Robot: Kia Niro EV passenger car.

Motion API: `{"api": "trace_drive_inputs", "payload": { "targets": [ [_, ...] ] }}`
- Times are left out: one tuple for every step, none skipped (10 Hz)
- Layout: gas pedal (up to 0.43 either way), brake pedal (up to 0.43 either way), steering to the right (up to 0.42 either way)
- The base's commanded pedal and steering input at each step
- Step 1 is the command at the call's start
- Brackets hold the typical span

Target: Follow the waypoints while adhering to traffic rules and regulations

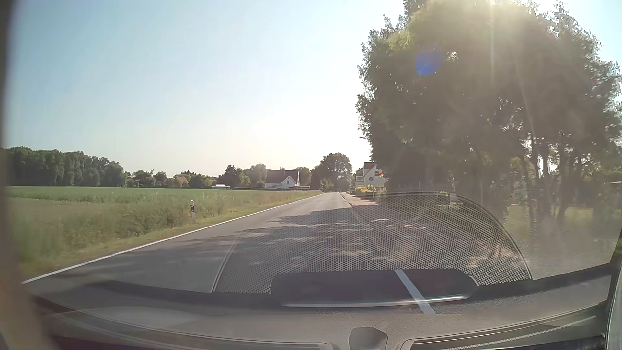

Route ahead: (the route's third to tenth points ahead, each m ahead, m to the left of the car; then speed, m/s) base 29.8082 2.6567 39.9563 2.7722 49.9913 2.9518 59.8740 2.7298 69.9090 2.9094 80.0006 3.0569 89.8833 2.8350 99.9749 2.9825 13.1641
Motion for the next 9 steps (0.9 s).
{"api": "trace_drive_inputs", "payload": {
  "targets": [
    [0.118,0.006,-0.003],
    [0.118,0.006,-0.002],
    [0.118,0.006,0.0],
    [0.118,0.006,0.0],
    [0.118,0.006,0.002],
    [0.118,0.006,0.003],
    [0.118,0.006,0.003],
    [0.13,0.006,0.003],
    [0.13,0.006,0.003]
  ]
}}
